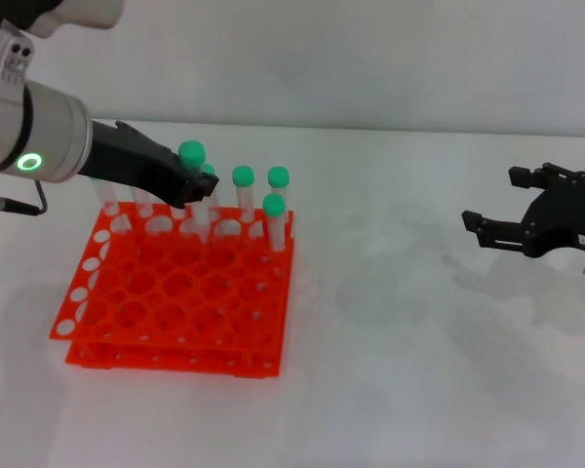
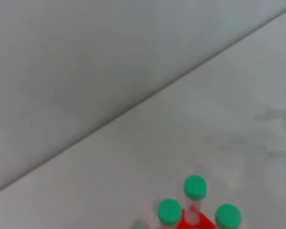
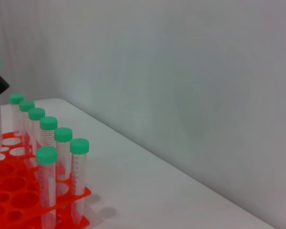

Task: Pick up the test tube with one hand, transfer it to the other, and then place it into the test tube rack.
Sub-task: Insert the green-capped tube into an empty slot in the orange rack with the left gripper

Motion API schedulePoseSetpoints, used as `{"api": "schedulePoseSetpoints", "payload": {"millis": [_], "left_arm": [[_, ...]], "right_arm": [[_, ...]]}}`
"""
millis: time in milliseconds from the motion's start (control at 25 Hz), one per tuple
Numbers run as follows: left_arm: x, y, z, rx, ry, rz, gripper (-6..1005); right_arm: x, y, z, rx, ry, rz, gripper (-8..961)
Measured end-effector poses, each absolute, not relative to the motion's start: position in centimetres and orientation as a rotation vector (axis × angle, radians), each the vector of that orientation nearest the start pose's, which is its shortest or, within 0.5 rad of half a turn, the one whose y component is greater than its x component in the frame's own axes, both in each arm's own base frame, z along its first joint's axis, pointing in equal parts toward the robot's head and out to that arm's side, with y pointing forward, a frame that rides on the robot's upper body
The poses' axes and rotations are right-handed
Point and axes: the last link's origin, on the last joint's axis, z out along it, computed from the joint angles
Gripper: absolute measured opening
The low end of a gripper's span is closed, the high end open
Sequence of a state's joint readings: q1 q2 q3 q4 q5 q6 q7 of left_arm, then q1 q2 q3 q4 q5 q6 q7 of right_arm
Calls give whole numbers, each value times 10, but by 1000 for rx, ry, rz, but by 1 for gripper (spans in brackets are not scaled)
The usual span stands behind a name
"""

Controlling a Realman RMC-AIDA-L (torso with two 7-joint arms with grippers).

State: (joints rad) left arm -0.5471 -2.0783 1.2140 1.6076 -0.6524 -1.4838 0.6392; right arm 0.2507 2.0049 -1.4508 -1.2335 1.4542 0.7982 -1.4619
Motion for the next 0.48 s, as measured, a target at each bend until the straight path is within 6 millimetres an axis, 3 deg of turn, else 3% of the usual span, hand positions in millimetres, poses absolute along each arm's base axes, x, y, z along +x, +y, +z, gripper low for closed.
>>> {"api": "schedulePoseSetpoints", "payload": {"millis": [480], "left_arm": [[-162, 381, 44, -2453, -706, 37, 212]], "right_arm": [[221, 369, 23, -2347, 413, 396, 870]]}}
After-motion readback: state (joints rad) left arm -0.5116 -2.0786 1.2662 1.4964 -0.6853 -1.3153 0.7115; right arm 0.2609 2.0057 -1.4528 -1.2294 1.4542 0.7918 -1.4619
